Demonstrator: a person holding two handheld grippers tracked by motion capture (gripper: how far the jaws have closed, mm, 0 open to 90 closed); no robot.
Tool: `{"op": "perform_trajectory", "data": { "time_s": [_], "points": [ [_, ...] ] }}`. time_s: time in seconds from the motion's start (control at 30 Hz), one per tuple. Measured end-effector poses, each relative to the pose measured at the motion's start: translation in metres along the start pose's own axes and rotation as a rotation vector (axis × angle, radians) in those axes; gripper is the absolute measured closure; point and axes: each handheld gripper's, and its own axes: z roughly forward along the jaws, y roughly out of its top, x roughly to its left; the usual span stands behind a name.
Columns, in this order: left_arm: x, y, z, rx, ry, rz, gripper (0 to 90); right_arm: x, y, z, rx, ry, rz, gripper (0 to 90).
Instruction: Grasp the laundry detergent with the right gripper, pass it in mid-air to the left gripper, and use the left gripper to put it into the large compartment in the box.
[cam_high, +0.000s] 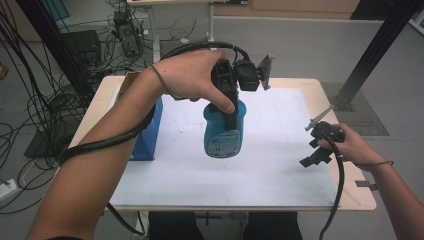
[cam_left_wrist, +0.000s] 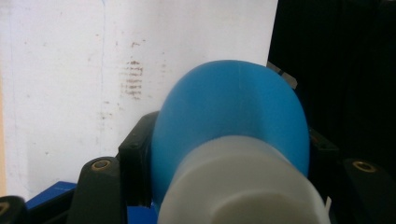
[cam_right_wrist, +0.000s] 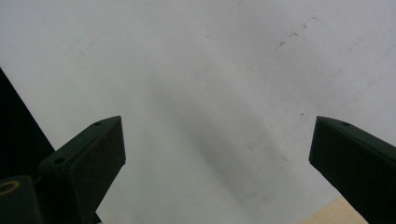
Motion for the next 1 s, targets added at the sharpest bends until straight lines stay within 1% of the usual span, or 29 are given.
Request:
{"op": "perform_trajectory", "data": {
  "time_s": [0.13,0.3,0.43,0.57,0.63,0.7,0.83,0.9,1.0],
  "points": [
    [0.001,-0.001,0.0,0.004,-0.002,-0.004,37.3,-0.001,0.001,0.001,0.023,-0.01,0.001,3.5],
    [0.001,-0.002,-0.001,0.009,-0.001,-0.006,37.3,-0.001,0.003,0.003,0.054,-0.034,-0.014,3.7],
    [0.002,-0.002,0.0,0.018,-0.006,-0.005,37.4,-0.001,0.004,0.005,0.076,-0.041,-0.019,3.8],
    [0.002,-0.002,0.0,0.019,-0.006,-0.008,37.4,-0.002,0.004,0.006,0.08,-0.043,-0.019,3.8],
    [0.002,-0.002,0.0,0.011,-0.005,-0.009,37.4,-0.002,0.005,0.006,0.081,-0.041,-0.019,3.8],
    [0.003,-0.001,-0.001,0.015,-0.006,-0.006,37.4,-0.001,0.005,0.007,0.082,-0.042,-0.018,3.8],
    [0.006,0.001,-0.002,0.01,-0.006,-0.013,37.4,0.0,0.006,0.007,0.081,-0.041,-0.023,4.0],
    [0.008,0.003,-0.001,0.013,-0.008,-0.019,37.4,0.001,0.006,0.008,0.079,-0.039,-0.026,4.0],
    [0.013,0.003,-0.002,0.008,-0.01,-0.047,37.4,0.001,0.005,0.008,0.075,-0.041,-0.025,4.0]
  ]
}}
